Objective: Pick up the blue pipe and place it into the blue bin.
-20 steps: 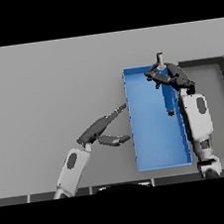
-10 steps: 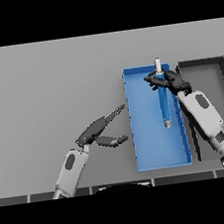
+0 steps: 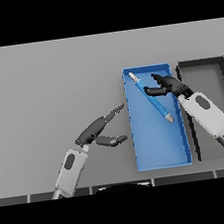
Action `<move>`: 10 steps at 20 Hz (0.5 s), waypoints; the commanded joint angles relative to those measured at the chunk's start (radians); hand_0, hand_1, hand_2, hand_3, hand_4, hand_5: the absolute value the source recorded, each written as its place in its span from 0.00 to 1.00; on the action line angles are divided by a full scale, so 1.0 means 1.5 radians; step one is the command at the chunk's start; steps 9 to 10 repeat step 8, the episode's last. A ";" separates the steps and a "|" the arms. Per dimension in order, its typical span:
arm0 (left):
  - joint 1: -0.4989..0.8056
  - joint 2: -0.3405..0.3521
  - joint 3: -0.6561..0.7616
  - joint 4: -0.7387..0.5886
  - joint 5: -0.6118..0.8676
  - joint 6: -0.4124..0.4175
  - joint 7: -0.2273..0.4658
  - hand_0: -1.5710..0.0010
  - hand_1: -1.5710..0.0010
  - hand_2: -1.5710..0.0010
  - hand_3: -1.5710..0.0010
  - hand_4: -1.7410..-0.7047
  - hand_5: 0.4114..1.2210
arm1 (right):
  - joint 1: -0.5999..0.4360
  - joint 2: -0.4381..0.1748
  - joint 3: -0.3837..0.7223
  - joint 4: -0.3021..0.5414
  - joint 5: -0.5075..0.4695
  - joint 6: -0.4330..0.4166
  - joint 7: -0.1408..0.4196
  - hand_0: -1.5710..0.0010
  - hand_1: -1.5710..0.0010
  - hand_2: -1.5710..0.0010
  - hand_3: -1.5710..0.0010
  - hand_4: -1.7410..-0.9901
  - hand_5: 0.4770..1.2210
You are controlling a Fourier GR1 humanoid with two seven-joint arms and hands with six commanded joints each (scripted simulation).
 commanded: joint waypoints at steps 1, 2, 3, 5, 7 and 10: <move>-0.004 -0.005 -0.002 0.005 -0.004 0.004 0.008 1.00 1.00 1.00 1.00 0.78 0.11 | -0.002 0.000 0.007 -0.003 0.000 -0.003 0.000 0.98 0.98 0.98 0.99 0.84 0.35; -0.011 -0.004 0.003 0.005 0.000 0.003 0.010 1.00 1.00 1.00 1.00 0.78 0.11 | -0.005 -0.002 0.009 -0.007 0.001 0.000 0.000 0.98 0.98 0.98 0.99 0.86 0.33; -0.010 -0.011 -0.001 0.011 -0.004 0.006 0.013 1.00 1.00 1.00 1.00 0.78 0.10 | -0.005 -0.001 0.013 -0.007 0.007 0.001 -0.005 0.98 0.99 0.99 1.00 0.86 0.32; 0.008 -0.005 -0.007 -0.011 -0.003 0.005 0.005 1.00 1.00 1.00 1.00 0.78 0.10 | -0.008 -0.007 0.018 -0.010 0.011 0.015 -0.007 0.99 0.99 0.99 1.00 0.87 0.32; 0.025 -0.001 -0.015 -0.037 -0.002 0.002 0.009 1.00 1.00 1.00 1.00 0.78 0.11 | -0.012 -0.017 0.014 -0.011 0.006 0.030 -0.005 0.99 0.99 0.99 1.00 0.87 0.32; 0.032 0.001 -0.016 -0.050 0.003 -0.001 0.017 1.00 1.00 1.00 1.00 0.78 0.10 | -0.008 -0.014 0.013 -0.010 0.003 0.031 -0.010 0.99 0.99 0.99 1.00 0.87 0.32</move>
